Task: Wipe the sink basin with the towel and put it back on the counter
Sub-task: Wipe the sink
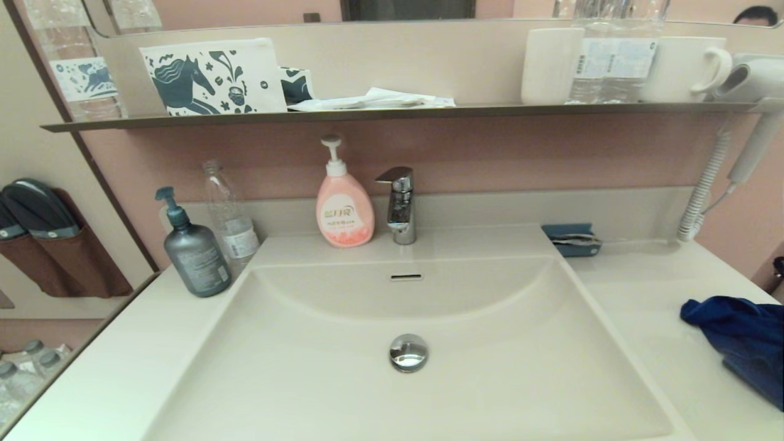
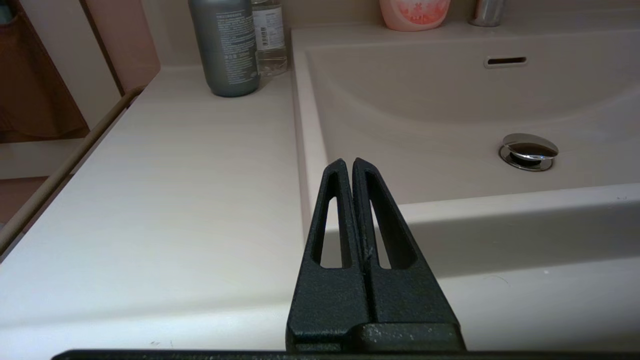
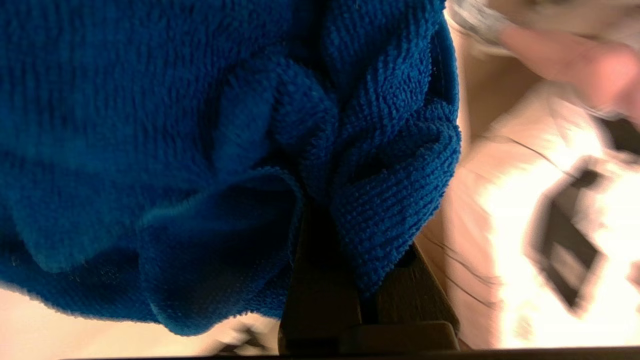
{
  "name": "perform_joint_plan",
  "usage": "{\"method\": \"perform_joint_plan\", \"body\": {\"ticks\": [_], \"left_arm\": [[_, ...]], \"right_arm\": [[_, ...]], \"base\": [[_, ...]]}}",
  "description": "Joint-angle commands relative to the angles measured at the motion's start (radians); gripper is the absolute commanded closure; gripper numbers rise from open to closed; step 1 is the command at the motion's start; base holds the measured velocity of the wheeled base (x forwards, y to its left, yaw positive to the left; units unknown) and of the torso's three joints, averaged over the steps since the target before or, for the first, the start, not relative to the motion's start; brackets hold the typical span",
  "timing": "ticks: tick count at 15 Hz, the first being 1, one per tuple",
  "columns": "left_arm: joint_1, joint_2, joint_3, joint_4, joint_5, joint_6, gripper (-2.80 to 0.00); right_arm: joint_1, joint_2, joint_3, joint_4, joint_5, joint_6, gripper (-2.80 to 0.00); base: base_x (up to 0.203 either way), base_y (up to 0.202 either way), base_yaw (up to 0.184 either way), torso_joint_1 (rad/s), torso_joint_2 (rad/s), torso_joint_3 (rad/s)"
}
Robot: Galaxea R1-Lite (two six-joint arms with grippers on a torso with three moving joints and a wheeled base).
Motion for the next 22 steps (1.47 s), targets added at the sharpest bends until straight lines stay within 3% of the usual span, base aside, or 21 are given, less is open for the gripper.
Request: {"method": "perform_joint_plan", "body": {"ticks": [1, 3, 6, 12, 16, 17, 19, 22], "left_arm": [[0.000, 0.001, 0.000, 0.000, 0.000, 0.000, 0.00], [0.000, 0.001, 0.000, 0.001, 0.000, 0.000, 0.00], [0.000, 0.001, 0.000, 0.000, 0.000, 0.000, 0.00], [0.000, 0.001, 0.000, 0.001, 0.000, 0.000, 0.00], [0.000, 0.001, 0.000, 0.000, 0.000, 0.000, 0.00], [0.000, 0.001, 0.000, 0.000, 0.000, 0.000, 0.00], [0.000, 0.001, 0.000, 0.000, 0.000, 0.000, 0.00], [0.000, 0.001, 0.000, 0.000, 0.000, 0.000, 0.00]], "right_arm": [[-0.069, -0.028, 0.022, 0.010, -0.018, -0.089, 0.00], [-0.125, -0.043, 0.023, 0.011, -0.052, -0.164, 0.00], [-0.169, -0.067, 0.029, 0.013, -0.057, -0.212, 0.00], [-0.200, -0.128, 0.057, 0.047, -0.042, -0.263, 0.00], [-0.161, -0.221, 0.013, 0.039, 0.205, -0.245, 0.00], [-0.143, -0.229, -0.004, 0.037, 0.246, -0.201, 0.00], [-0.113, -0.227, -0.049, -0.004, 0.305, -0.097, 0.00], [-0.102, -0.223, -0.057, -0.167, 0.333, -0.032, 0.00]], "base": [[0.000, 0.000, 0.000, 0.000, 0.00, 0.000], [0.000, 0.000, 0.000, 0.000, 0.00, 0.000], [0.000, 0.000, 0.000, 0.000, 0.00, 0.000], [0.000, 0.000, 0.000, 0.000, 0.00, 0.000], [0.000, 0.000, 0.000, 0.000, 0.00, 0.000], [0.000, 0.000, 0.000, 0.000, 0.00, 0.000], [0.000, 0.000, 0.000, 0.000, 0.00, 0.000], [0.000, 0.000, 0.000, 0.000, 0.00, 0.000]]}}
